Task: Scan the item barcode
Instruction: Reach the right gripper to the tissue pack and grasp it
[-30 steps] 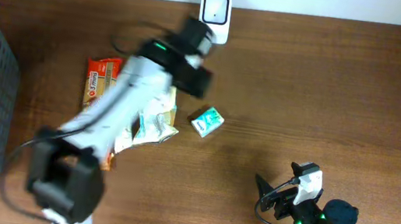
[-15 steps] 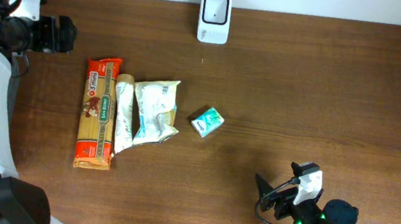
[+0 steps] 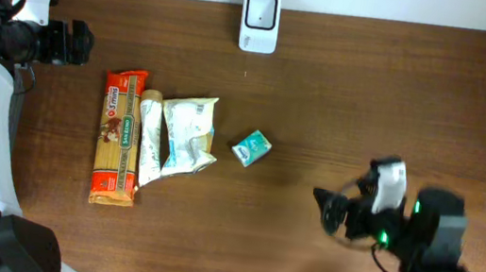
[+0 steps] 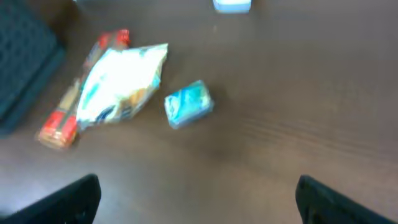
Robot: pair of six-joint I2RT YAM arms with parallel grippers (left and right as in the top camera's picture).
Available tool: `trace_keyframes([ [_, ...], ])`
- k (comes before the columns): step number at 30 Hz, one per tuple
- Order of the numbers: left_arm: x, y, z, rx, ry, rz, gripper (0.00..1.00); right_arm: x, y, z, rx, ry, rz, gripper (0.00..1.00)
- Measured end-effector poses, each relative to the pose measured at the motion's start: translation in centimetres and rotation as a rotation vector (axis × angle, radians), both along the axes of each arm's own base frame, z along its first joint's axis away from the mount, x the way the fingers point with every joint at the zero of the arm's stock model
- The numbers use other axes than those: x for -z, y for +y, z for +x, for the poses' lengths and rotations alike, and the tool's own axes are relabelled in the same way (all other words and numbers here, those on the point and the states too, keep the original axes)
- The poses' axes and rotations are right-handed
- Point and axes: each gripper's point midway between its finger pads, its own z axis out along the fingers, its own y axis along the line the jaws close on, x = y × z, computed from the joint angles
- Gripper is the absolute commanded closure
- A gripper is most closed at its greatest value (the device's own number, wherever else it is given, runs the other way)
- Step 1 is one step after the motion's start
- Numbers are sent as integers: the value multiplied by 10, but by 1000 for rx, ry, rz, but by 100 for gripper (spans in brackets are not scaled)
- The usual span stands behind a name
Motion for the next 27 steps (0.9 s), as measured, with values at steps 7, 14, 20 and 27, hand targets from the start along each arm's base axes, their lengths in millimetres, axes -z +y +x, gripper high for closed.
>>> trace_keyframes([
  [7,0,0,0,3,0,0,1,18,54,42,-159,464,-1,2],
  [14,-1,0,0,3,-3,2,1,80,137,84,-65,625,-50,2],
  [20,-1,0,-1,3,-1,1,1,135,143,106,100,742,-16,44],
  [27,-1,0,-1,3,0,1,1,158,153,138,142,677,29,49],
])
